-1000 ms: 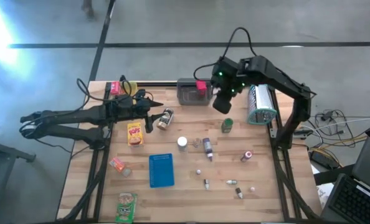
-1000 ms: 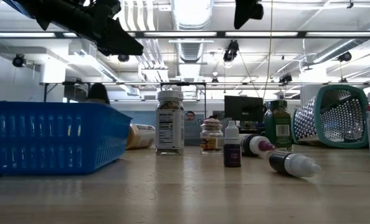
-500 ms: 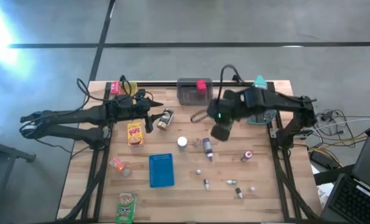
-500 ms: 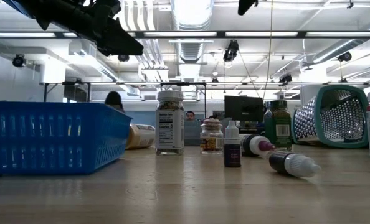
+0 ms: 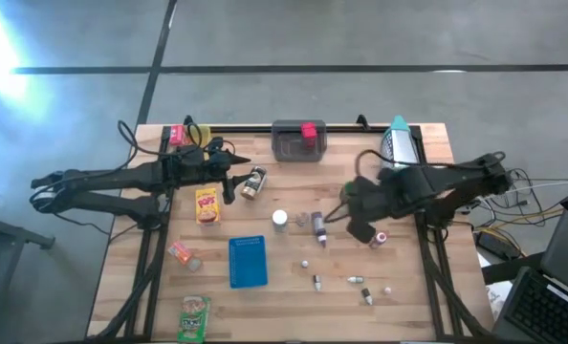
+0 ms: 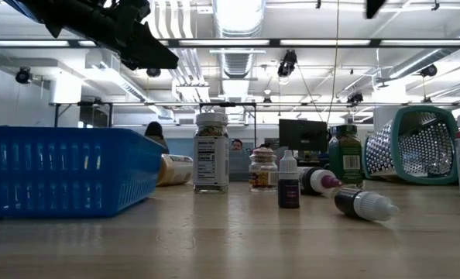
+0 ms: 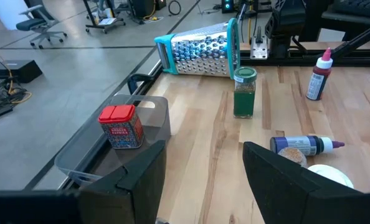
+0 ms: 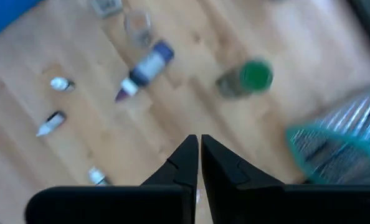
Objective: Pick & Place Kitchen Items
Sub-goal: Put the large red food coloring bottle into the blue bin
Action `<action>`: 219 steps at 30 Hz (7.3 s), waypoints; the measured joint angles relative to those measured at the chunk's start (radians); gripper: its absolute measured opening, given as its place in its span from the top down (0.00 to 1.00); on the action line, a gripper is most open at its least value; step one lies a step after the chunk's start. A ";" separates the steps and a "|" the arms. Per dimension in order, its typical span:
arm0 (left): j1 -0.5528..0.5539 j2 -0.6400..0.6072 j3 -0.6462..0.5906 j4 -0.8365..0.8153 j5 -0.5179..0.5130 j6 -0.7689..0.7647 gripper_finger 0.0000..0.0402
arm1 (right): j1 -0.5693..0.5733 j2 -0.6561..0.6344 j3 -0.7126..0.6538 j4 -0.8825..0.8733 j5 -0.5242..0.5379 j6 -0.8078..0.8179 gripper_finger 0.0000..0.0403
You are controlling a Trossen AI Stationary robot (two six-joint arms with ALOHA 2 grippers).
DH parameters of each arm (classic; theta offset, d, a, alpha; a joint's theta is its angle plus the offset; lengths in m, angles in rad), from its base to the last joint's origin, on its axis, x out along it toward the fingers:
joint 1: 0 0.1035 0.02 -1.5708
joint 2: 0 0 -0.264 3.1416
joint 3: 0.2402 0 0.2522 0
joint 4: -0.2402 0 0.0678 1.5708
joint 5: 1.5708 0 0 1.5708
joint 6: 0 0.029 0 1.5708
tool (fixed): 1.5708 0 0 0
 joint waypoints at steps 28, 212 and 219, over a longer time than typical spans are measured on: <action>0.000 0.000 0.000 0.000 -0.004 -0.005 0.46 | 0.401 -0.237 -0.501 0.153 0.010 0.527 0.44; -0.126 0.817 1.001 -0.348 0.417 0.071 0.46 | -0.190 -0.072 -0.360 0.528 -0.234 -0.660 0.68; -0.127 0.817 0.999 -0.376 0.418 0.071 0.46 | -0.220 -0.072 -0.360 0.578 -0.234 -0.698 0.68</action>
